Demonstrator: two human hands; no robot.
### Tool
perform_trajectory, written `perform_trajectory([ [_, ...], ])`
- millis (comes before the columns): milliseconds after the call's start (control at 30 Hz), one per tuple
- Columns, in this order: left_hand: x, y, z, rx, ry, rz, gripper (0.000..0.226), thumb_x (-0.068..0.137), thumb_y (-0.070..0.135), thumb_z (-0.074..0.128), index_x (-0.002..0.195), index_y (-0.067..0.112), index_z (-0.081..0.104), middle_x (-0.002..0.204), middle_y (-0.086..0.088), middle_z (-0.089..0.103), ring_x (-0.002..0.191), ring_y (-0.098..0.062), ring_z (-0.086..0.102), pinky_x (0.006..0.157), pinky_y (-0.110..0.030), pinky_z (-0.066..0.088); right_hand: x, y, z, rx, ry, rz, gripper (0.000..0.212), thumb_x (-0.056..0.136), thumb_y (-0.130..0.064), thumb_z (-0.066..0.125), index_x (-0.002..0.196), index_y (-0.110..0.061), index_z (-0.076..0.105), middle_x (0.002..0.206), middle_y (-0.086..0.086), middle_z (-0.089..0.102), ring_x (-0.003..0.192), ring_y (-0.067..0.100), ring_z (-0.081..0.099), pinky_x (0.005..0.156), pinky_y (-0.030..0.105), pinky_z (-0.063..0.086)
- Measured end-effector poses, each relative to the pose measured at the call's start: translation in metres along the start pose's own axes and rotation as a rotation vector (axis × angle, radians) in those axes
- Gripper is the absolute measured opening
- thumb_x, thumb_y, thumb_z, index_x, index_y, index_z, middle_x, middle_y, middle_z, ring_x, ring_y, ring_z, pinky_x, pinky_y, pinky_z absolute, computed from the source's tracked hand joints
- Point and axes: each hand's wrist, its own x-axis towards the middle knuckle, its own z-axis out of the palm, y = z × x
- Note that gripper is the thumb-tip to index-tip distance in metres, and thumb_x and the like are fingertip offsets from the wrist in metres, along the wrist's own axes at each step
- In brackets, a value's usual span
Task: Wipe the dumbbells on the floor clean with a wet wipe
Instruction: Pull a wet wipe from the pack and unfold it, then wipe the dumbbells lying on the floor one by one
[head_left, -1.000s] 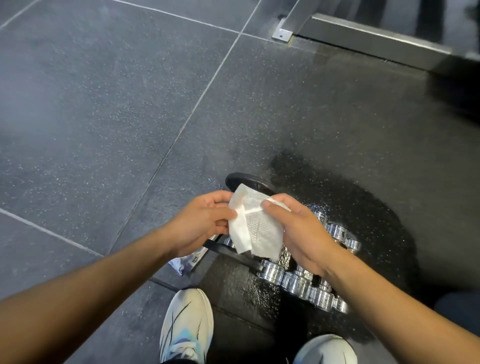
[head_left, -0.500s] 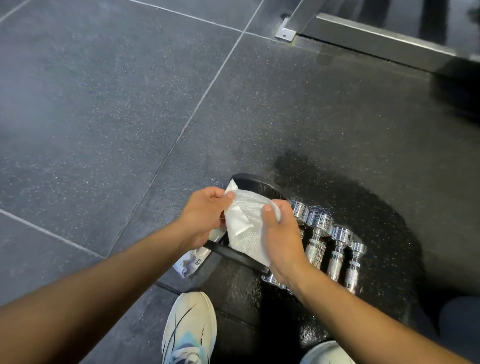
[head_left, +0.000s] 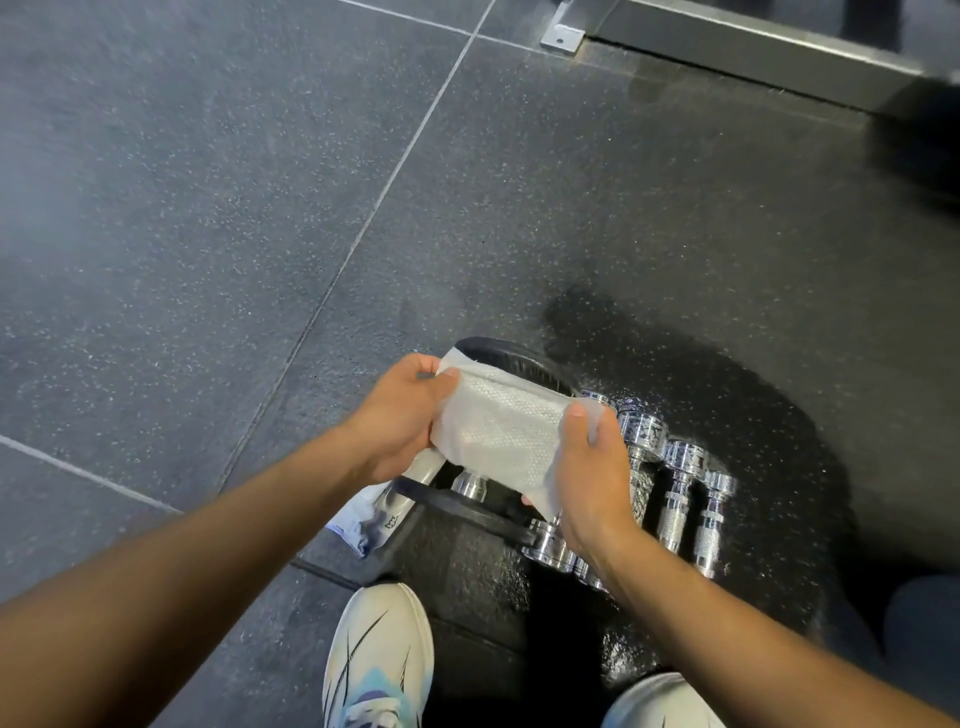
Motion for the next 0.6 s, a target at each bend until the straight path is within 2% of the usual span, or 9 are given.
perform_trajectory([
  [100,0.008,-0.002,-0.002,0.199,0.067,0.065,0.013,0.104,0.024,0.056,0.11,0.013,0.057,0.104,-0.02,0.066,0.081,-0.027,0.061,0.062,-0.038,0.051,0.006,0.007,-0.003,-0.018,0.014,0.025,0.022,0.107,-0.045,0.039,0.111,-0.035,0.058,0.087,-0.014,0.058,0.077,0.006,0.054,0.075,0.032,0.048],
  [167,0.013,-0.005,-0.009,0.481,0.094,0.193,0.009,0.102,0.03,0.058,0.101,0.021,0.057,0.098,-0.016,0.067,0.079,-0.024,0.06,0.064,-0.038,0.048,0.009,0.013,-0.005,-0.083,0.012,0.033,0.029,0.106,-0.048,0.039,0.113,-0.027,0.058,0.079,-0.014,0.053,0.067,0.005,0.047,0.064,0.029,0.042],
  [233,0.015,-0.008,-0.012,0.789,0.127,0.308,0.012,0.101,0.034,0.057,0.096,0.024,0.052,0.092,-0.004,0.061,0.081,-0.021,0.056,0.067,-0.035,0.044,0.013,0.019,-0.006,-0.143,-0.001,0.055,0.029,0.106,-0.049,0.039,0.101,-0.024,0.053,0.076,-0.013,0.051,0.06,0.006,0.043,0.057,0.029,0.038],
  [333,0.017,-0.012,-0.01,1.015,0.174,0.398,0.016,0.101,0.036,0.055,0.104,0.023,0.048,0.106,0.0,0.054,0.095,-0.025,0.056,0.081,-0.042,0.047,0.018,0.019,-0.003,-0.151,-0.058,0.13,0.027,0.104,-0.047,0.04,0.084,-0.029,0.039,0.068,-0.007,0.042,0.051,0.008,0.033,0.05,0.033,0.031],
  [400,0.015,-0.014,-0.01,1.06,0.195,0.383,0.029,0.099,0.04,0.059,0.115,0.021,0.045,0.113,0.002,0.047,0.097,-0.025,0.055,0.085,-0.047,0.049,0.017,0.014,-0.001,-0.261,-0.033,0.126,0.019,0.104,-0.043,0.045,0.095,-0.027,0.039,0.079,-0.002,0.051,0.061,0.012,0.047,0.057,0.035,0.043],
  [467,0.013,-0.016,-0.012,1.174,0.24,0.408,0.033,0.097,0.039,0.063,0.119,0.021,0.045,0.116,0.003,0.04,0.098,-0.021,0.051,0.081,-0.045,0.049,0.01,0.012,0.001,-0.416,0.036,0.068,0.021,0.102,-0.038,0.051,0.107,-0.024,0.037,0.104,0.003,0.055,0.089,0.019,0.057,0.078,0.041,0.053],
  [500,0.012,-0.017,-0.012,1.224,0.256,0.439,0.028,0.097,0.038,0.063,0.115,0.022,0.048,0.115,0.004,0.041,0.098,-0.019,0.049,0.079,-0.042,0.048,0.004,0.008,0.0,-0.501,0.093,0.012,0.024,0.099,-0.036,0.055,0.109,-0.024,0.037,0.11,0.003,0.052,0.098,0.022,0.054,0.085,0.044,0.052],
  [567,0.014,-0.018,-0.011,1.191,0.26,0.446,0.014,0.097,0.036,0.06,0.104,0.025,0.055,0.107,0.007,0.053,0.093,-0.018,0.054,0.078,-0.042,0.051,-0.005,0.0,0.003,-0.512,0.132,-0.072,0.023,0.095,-0.028,0.06,0.107,-0.021,0.041,0.108,0.0,0.051,0.098,0.02,0.051,0.086,0.043,0.049],
  [600,0.015,-0.017,-0.01,1.154,0.24,0.398,0.008,0.096,0.033,0.058,0.099,0.026,0.058,0.099,0.007,0.061,0.09,-0.019,0.06,0.078,-0.042,0.054,-0.009,-0.005,0.008,-0.411,0.074,-0.042,0.02,0.094,-0.025,0.06,0.106,-0.021,0.044,0.104,0.0,0.055,0.092,0.018,0.054,0.082,0.043,0.051],
])
